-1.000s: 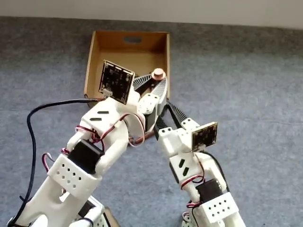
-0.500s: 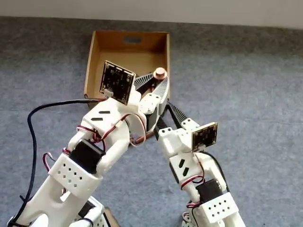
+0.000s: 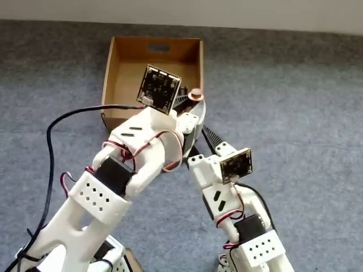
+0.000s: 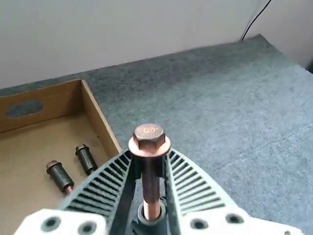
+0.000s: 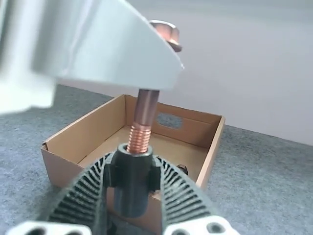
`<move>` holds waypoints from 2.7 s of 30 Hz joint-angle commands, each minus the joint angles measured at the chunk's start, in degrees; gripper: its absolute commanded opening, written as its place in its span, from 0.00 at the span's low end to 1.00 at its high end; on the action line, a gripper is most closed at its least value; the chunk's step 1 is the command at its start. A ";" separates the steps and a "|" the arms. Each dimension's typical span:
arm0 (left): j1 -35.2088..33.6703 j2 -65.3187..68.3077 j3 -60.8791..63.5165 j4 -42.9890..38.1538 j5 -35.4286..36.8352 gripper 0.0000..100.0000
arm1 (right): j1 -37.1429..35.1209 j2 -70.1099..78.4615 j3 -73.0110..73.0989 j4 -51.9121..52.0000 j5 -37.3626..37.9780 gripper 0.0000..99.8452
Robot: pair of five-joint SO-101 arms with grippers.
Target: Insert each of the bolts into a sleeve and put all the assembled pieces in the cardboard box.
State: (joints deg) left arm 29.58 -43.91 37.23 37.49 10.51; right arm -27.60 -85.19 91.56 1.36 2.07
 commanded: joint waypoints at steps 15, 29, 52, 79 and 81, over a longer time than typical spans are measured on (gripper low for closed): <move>-0.66 -4.35 0.92 3.96 -1.14 0.01 | -0.22 -0.66 -1.54 -0.92 0.79 0.01; -0.75 -14.90 11.91 1.93 -7.82 0.06 | -0.40 -0.57 -1.54 -0.92 0.70 0.01; -2.95 -15.25 9.01 0.53 -8.00 0.12 | -0.40 -0.57 -1.45 -0.92 0.79 0.01; 0.31 -15.25 2.68 7.56 -12.48 0.12 | -0.48 -0.57 -1.36 -0.92 0.97 0.01; 0.22 -14.90 2.86 9.14 -12.57 0.12 | -0.48 -0.57 -1.36 -0.92 0.97 0.01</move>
State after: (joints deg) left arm 29.14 -57.80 42.77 45.32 -1.71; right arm -27.87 -85.27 91.47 1.36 2.24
